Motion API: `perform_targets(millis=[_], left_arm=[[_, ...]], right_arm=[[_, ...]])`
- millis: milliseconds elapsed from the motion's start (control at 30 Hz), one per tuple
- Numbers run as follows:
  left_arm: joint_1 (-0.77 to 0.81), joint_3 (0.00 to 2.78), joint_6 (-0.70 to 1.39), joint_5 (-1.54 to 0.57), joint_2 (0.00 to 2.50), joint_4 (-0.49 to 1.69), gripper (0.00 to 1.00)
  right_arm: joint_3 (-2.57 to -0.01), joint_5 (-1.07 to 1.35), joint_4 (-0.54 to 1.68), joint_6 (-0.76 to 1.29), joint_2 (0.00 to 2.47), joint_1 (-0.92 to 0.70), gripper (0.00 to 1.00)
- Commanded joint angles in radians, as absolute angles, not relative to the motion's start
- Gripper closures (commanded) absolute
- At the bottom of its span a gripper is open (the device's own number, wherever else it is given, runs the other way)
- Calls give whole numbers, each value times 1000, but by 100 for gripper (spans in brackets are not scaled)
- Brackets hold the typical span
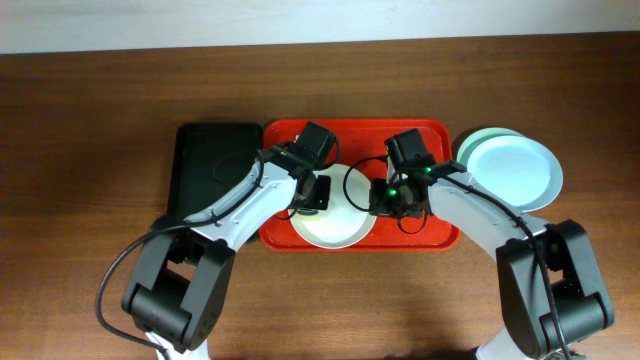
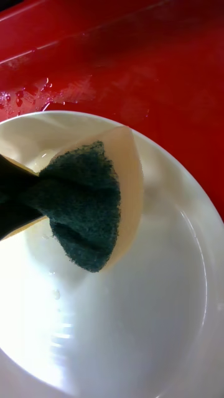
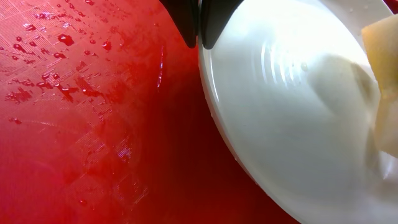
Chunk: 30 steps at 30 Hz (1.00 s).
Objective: Clean dirty plates on tray and stack at the side
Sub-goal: 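Scrub the white plate with the sponge while the right gripper holds it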
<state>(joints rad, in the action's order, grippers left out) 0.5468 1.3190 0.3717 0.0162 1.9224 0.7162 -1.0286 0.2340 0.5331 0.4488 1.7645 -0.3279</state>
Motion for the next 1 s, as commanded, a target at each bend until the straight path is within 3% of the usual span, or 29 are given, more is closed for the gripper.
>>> perform_targets(millis=[0, 667, 800, 967], left_arm=[[540, 1311, 397, 30, 1917, 708, 100], [540, 1310, 397, 10, 2047, 696, 100], [540, 1310, 396, -151, 2096, 689, 100], [539, 1319, 275, -543, 2103, 648, 100]], right_arm=[[-1019, 224, 534, 454, 1762, -334, 96], [-1019, 224, 534, 454, 1762, -334, 96], [-1019, 224, 533, 454, 1762, -334, 96], [-1019, 224, 533, 454, 1762, -334, 96]])
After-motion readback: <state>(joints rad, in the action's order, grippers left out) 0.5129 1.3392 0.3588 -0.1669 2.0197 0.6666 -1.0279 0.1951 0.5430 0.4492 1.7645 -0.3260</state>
